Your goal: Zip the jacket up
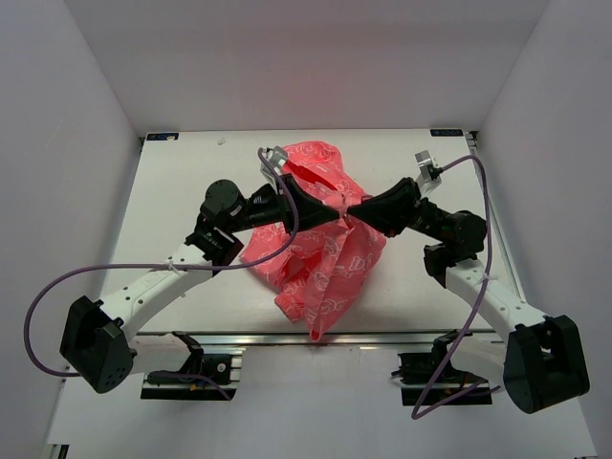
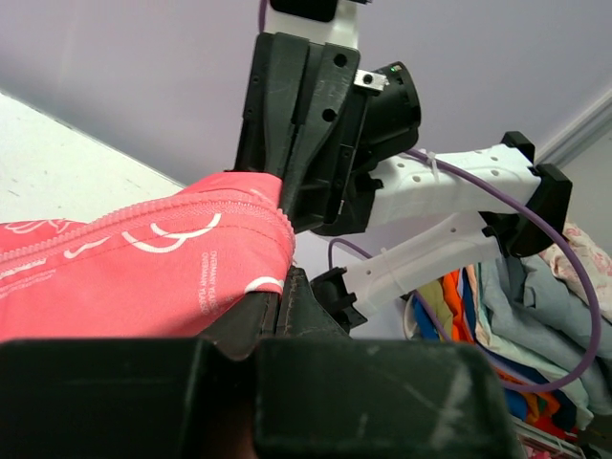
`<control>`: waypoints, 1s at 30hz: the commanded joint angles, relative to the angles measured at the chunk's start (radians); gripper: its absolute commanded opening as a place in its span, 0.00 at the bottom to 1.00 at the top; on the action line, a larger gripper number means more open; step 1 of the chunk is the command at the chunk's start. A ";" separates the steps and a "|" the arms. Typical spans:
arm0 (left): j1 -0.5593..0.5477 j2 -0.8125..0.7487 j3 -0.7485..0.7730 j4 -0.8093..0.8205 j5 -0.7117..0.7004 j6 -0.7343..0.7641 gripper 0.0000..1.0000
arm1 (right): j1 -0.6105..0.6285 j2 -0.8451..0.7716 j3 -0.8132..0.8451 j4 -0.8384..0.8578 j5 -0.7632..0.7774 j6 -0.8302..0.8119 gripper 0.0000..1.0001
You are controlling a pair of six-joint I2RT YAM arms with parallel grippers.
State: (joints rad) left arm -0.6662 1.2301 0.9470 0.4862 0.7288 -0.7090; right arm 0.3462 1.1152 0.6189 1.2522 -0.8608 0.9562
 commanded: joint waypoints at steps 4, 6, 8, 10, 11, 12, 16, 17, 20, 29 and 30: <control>-0.003 0.000 -0.030 0.051 0.057 -0.041 0.00 | -0.001 0.020 0.016 0.222 0.058 0.064 0.00; -0.004 -0.001 -0.025 0.008 0.035 -0.029 0.00 | -0.003 0.018 0.019 0.222 0.056 0.072 0.00; -0.004 -0.001 -0.025 -0.021 0.008 -0.006 0.00 | -0.001 0.012 0.024 0.204 0.057 0.075 0.00; -0.004 -0.006 -0.024 -0.067 -0.012 0.016 0.00 | -0.001 0.006 0.025 0.188 0.060 0.084 0.00; -0.003 -0.007 -0.025 -0.086 -0.029 0.023 0.00 | -0.001 0.005 0.028 0.170 0.063 0.084 0.00; -0.004 -0.011 -0.025 -0.103 -0.049 0.040 0.00 | -0.003 0.003 0.034 0.132 0.065 0.084 0.00; -0.004 -0.014 -0.027 -0.112 -0.062 0.057 0.00 | -0.001 0.001 0.044 0.093 0.082 0.095 0.00; -0.003 -0.015 -0.028 -0.107 -0.055 0.059 0.00 | -0.001 0.001 0.044 0.098 0.083 0.095 0.00; -0.006 -0.011 -0.025 -0.101 -0.042 0.063 0.00 | -0.003 0.001 0.047 0.076 0.106 0.087 0.00; -0.012 0.006 -0.050 -0.089 0.003 0.049 0.00 | -0.001 0.031 0.082 0.043 0.179 0.073 0.00; -0.013 0.005 -0.048 -0.110 0.001 0.057 0.00 | -0.003 0.026 0.087 0.024 0.198 0.066 0.00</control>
State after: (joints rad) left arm -0.6659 1.2324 0.9218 0.4511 0.6773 -0.6701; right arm 0.3473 1.1530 0.6254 1.2415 -0.7975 1.0412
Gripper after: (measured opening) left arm 0.026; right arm 0.012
